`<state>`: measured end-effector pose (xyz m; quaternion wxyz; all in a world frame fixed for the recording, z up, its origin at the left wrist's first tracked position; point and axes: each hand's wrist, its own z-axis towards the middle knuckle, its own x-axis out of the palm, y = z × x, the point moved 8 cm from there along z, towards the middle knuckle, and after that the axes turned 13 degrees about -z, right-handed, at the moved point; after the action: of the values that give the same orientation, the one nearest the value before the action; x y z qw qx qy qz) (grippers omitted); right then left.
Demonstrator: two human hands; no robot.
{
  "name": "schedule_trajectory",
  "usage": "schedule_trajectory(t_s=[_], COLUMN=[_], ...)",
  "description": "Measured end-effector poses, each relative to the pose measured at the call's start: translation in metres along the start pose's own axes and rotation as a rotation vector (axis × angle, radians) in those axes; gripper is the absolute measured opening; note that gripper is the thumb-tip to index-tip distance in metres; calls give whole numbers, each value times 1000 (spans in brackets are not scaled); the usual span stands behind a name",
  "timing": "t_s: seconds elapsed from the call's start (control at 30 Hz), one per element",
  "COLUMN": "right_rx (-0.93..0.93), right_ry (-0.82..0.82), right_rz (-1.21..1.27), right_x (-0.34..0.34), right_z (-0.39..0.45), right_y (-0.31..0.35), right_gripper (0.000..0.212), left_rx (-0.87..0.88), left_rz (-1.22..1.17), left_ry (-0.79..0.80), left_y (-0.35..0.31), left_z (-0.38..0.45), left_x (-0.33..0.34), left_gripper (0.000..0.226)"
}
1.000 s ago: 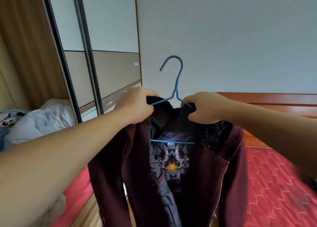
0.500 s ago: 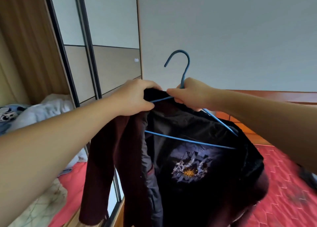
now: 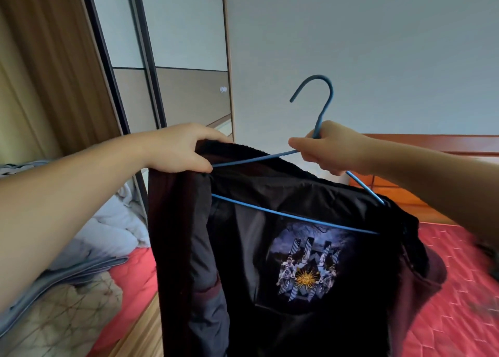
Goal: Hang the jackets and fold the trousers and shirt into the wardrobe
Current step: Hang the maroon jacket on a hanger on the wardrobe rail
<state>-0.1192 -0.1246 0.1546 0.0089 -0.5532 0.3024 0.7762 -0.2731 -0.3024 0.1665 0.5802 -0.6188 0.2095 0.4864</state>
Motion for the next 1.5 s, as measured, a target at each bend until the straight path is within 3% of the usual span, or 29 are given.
schedule_trajectory(t_s=[0.33,0.47,0.57,0.8,0.9,1.03,1.23,1.5], right_rx=[66,103,102,63,56,45,52,120], right_ry=[47,-6,-37,-78,-90,-74,-2,-27], right_rz=[102,107,58,-19,-51,-81,-57,126], right_x=[3,4,2,9,10,14,6,-1], right_z=[-9,-8,-8,-14,-12,-10,-18,-24], right_y=[-6,1,7,7,8,6,-12,-32], right_gripper=[43,37,38,42,43,46,44,36], left_rx=[-47,15,29,-199,-166,7,7,-14], left_rz=[-77,-18,-132,-237,-142,287,-34,-24], left_ry=[88,-10,-48,-14,-78,-66,-92,-185], left_y=[20,-5,-20,-4,-4,-17,-24,5], left_z=[-10,6,18,15,18,22,30,9], left_x=[15,17,17,18,16,32,8,12], left_gripper=[55,54,53,70,45,18,7,18])
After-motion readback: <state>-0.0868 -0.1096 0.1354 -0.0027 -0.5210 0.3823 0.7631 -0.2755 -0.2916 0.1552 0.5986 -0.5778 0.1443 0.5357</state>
